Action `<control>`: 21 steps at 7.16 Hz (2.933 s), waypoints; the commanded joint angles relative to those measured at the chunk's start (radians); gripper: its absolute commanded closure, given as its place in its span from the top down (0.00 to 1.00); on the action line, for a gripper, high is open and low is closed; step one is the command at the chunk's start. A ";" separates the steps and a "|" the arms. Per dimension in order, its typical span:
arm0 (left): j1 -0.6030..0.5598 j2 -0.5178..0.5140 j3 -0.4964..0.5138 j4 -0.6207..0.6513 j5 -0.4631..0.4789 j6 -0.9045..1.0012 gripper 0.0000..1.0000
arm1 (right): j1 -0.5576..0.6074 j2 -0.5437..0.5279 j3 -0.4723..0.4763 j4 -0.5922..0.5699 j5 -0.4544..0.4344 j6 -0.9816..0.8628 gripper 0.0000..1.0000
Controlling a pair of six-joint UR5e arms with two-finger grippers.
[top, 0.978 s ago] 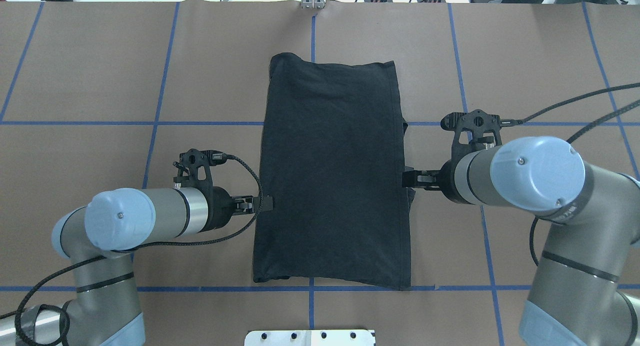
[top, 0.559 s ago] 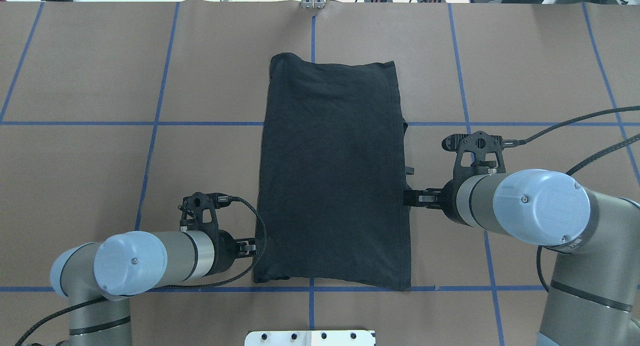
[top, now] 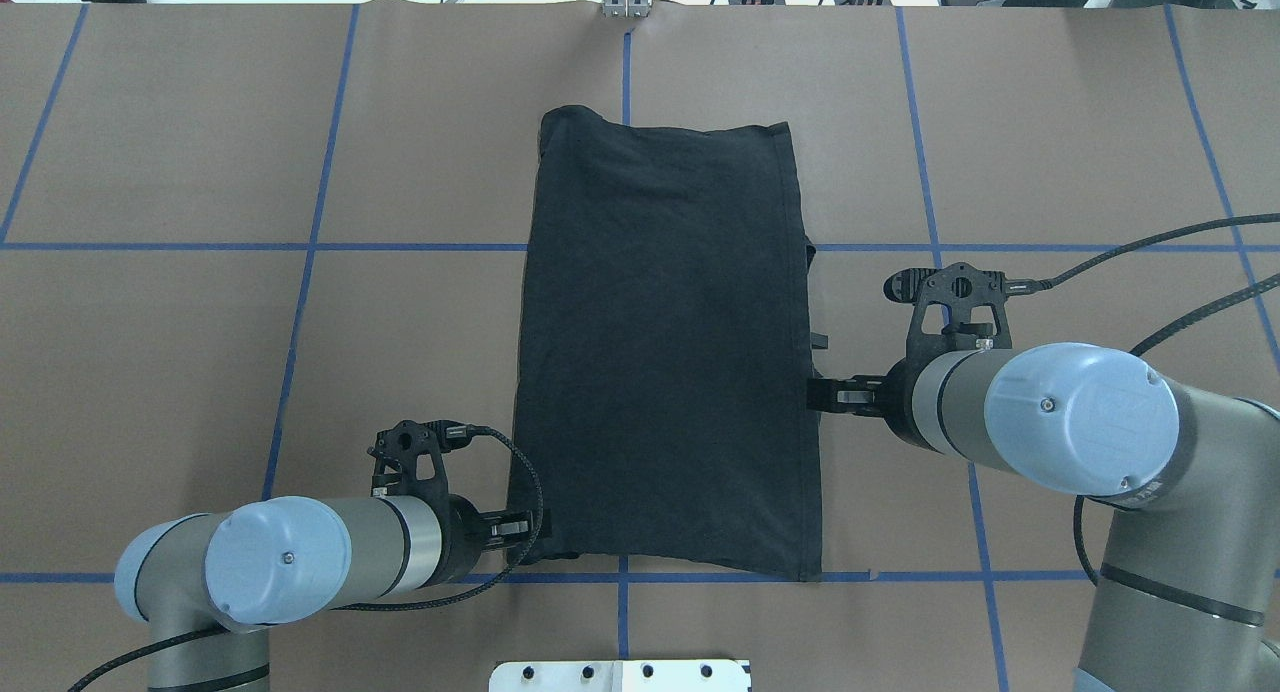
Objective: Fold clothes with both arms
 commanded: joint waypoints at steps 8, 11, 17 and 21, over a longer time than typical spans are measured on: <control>0.012 -0.010 0.030 0.000 -0.006 -0.003 0.54 | -0.002 0.010 0.000 0.001 0.000 -0.002 1.00; 0.013 -0.010 0.030 0.000 -0.006 -0.003 0.53 | -0.002 0.012 0.000 0.001 0.000 -0.002 1.00; 0.013 -0.003 0.030 0.000 -0.005 -0.008 0.00 | -0.003 0.014 0.000 0.001 0.000 -0.005 1.00; 0.012 -0.012 0.008 0.002 -0.006 -0.008 0.00 | -0.066 0.012 -0.020 0.002 -0.070 0.065 1.00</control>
